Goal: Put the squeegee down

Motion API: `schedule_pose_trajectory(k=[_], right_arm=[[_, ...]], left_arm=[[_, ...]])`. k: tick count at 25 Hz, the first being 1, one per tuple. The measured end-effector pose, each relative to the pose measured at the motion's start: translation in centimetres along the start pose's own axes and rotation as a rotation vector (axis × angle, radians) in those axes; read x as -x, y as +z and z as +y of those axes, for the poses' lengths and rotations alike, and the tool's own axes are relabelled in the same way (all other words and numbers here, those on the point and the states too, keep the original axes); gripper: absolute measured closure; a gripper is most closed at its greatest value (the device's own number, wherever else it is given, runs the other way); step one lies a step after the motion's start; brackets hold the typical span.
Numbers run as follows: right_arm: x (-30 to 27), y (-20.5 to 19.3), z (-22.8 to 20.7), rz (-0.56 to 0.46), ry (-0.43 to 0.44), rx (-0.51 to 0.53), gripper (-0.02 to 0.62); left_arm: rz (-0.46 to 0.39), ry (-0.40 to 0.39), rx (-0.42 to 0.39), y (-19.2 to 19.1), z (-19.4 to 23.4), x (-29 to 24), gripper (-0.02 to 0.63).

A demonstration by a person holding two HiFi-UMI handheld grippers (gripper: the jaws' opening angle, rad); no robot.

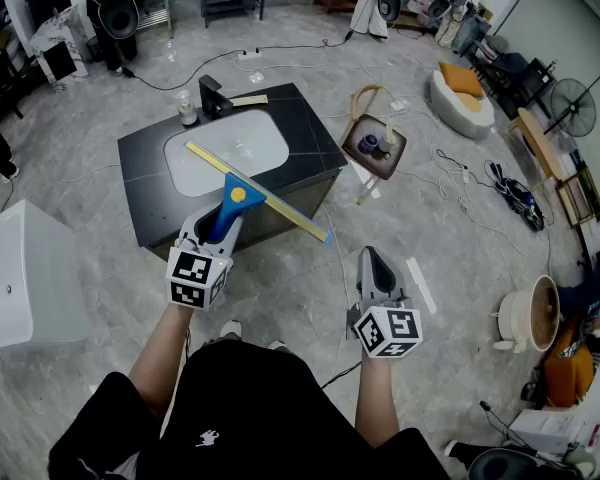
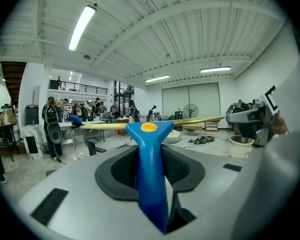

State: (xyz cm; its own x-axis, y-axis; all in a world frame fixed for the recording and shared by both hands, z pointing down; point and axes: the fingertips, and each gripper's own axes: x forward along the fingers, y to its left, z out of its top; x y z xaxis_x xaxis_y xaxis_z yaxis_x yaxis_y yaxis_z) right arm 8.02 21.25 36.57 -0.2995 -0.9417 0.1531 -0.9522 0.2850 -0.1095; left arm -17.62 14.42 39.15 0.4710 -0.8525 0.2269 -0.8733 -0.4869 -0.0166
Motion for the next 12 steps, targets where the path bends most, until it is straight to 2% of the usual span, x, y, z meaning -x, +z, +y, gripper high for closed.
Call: schedule_pose_trajectory(k=[12], right_arm=[[-1.8, 0.4, 4.2, -0.031, -0.024, -0.001, 0.594]], left_arm=[[-0.017, -0.037, -0.018, -0.3, 4.1, 0.3, 0.476]])
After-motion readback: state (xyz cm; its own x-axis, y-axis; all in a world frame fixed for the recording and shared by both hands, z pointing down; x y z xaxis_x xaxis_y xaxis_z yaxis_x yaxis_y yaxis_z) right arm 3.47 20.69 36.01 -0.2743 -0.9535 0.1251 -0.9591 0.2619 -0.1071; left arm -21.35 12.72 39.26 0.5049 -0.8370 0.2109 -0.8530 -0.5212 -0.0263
